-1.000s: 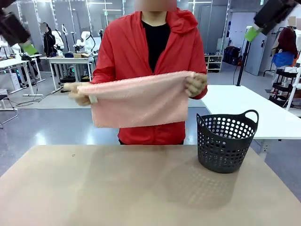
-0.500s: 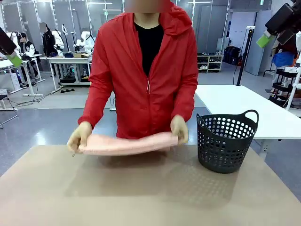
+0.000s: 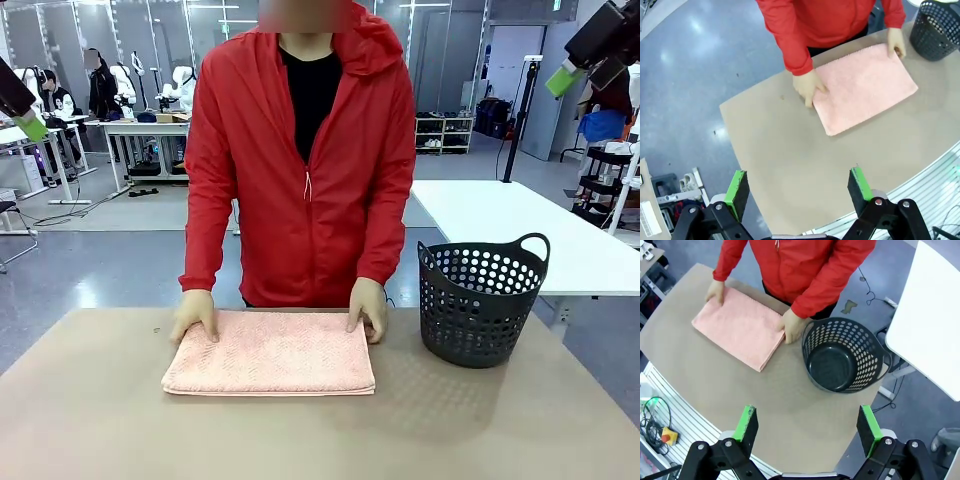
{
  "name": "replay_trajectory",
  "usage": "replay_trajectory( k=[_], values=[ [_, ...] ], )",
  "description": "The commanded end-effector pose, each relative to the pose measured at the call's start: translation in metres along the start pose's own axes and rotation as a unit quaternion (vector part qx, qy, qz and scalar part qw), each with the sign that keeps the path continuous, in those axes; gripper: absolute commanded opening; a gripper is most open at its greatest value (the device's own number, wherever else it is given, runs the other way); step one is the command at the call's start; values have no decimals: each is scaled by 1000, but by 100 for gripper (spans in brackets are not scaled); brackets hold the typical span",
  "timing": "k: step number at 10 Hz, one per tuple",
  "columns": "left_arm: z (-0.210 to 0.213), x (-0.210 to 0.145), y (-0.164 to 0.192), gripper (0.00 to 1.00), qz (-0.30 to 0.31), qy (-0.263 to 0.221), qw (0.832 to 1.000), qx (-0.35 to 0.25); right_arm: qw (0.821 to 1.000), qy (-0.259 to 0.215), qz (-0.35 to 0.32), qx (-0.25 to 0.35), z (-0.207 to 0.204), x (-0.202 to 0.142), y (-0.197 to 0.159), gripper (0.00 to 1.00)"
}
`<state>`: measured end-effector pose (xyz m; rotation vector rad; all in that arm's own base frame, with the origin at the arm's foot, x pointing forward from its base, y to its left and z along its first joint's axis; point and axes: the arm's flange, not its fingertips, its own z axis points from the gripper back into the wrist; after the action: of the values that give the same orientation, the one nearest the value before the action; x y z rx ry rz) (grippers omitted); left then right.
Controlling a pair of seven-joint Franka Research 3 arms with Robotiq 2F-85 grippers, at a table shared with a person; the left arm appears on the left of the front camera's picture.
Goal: Fold the towel.
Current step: Release the end of the 100 cm Hotel Towel you were holding, then pick up the 100 cm Hotel Towel and place it on the left side of the table.
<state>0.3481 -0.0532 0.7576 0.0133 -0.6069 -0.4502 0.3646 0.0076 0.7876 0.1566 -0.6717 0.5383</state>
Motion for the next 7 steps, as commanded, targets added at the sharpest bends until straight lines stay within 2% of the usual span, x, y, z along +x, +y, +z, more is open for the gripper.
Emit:
replay_trajectory(
  k=[1,7],
  values=[
    [0,-2,1,100,-1,5,1000,-2,1000,2,-1,2,1,0,-1,100],
    [0,-2,1,100,-1,5,1000,-2,1000,2,-1,2,1,0,-1,100]
  ],
)
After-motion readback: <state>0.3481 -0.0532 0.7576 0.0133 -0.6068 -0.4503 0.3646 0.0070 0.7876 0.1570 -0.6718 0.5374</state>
